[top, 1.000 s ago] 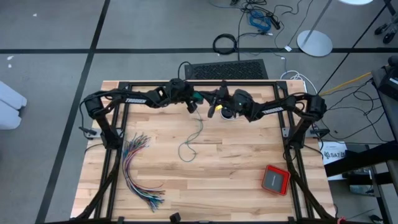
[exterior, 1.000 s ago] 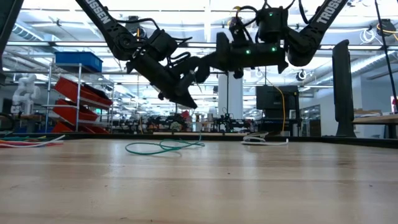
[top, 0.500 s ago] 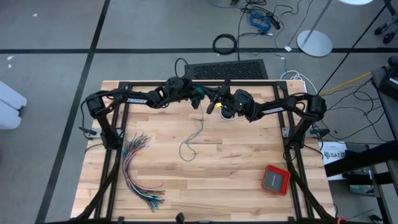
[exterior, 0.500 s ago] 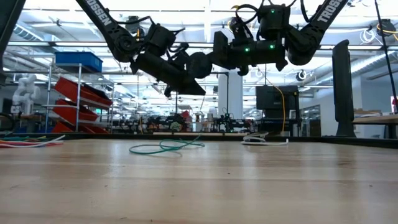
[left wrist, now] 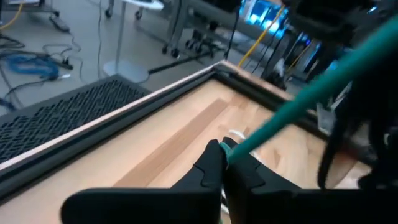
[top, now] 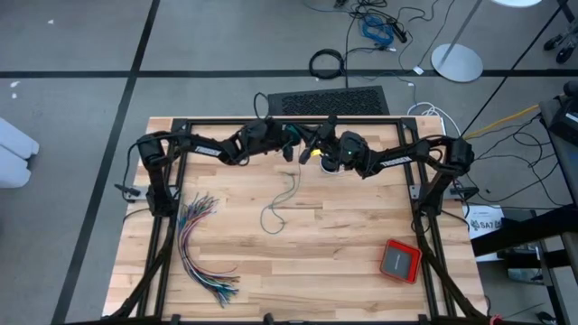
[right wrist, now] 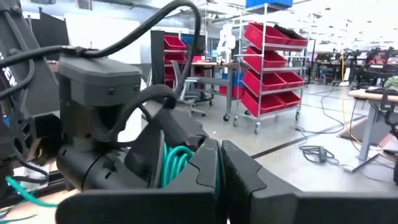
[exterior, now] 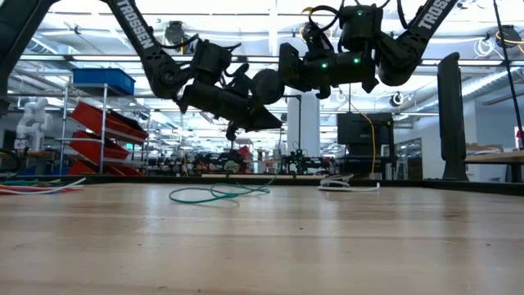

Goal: Coil cords
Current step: Coil the green wire onto the spool

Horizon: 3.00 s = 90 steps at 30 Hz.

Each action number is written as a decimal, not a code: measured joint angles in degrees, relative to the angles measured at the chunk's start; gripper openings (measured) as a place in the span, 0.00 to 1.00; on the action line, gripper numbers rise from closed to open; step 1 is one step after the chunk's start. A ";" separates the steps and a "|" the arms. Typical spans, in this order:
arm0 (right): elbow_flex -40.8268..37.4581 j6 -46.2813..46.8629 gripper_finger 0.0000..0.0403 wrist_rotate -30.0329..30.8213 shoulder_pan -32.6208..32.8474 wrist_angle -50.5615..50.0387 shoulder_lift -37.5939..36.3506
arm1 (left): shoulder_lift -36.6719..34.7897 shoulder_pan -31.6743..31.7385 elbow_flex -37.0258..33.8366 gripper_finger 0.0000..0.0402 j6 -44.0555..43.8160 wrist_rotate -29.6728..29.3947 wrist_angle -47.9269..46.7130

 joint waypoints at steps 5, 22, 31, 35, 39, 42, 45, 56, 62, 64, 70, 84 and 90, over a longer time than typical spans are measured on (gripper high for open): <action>0.00 -0.24 0.00 0.12 -0.07 -1.11 0.03 | 0.00 0.10 -3.70 0.13 -0.30 1.83 5.98; -0.11 -1.06 0.00 0.55 -1.01 0.48 0.16 | 11.40 -2.72 -9.77 0.28 -2.81 -2.95 27.74; -0.11 -3.42 0.00 -0.13 -0.98 -0.66 0.16 | 13.75 -4.50 -17.15 0.28 1.14 -11.35 39.75; -0.45 -4.46 0.00 -0.10 -0.98 -0.77 0.09 | 13.70 -4.50 -19.96 0.28 1.41 -15.77 42.72; -0.89 -4.68 0.00 -0.22 -1.43 -0.67 0.09 | 13.70 -4.70 -20.22 0.28 1.71 -17.37 41.13; -0.90 -4.68 0.00 -0.30 -1.87 -0.55 0.09 | 13.68 -5.51 -20.23 0.28 2.81 -17.95 39.93; -0.92 -4.68 0.00 -0.31 -2.05 -0.52 0.09 | 13.68 -6.44 -20.14 0.28 3.83 -19.97 39.46; -0.97 -4.68 0.00 -0.34 -2.10 -0.49 0.09 | 13.93 -7.82 -16.75 0.28 5.67 -23.12 32.70; -0.98 -4.68 0.00 -0.35 -2.10 -1.14 0.09 | 14.01 -7.82 -16.69 0.28 5.19 -23.21 32.55; -0.98 -4.68 0.00 -0.35 -2.10 -1.25 0.09 | 14.01 -7.82 -16.69 0.28 4.12 -23.23 32.60; -0.98 -4.68 0.00 -0.35 -2.10 -1.23 0.07 | 14.01 -7.82 -16.67 0.24 4.09 -23.89 30.67; -0.98 -4.63 0.00 -0.35 -2.10 -2.26 0.03 | 14.05 -7.67 -12.59 0.01 4.15 -19.04 24.74; -0.98 -3.47 0.00 -0.35 -2.10 -1.88 0.03 | 14.08 -7.67 -4.60 0.00 7.38 -16.29 13.15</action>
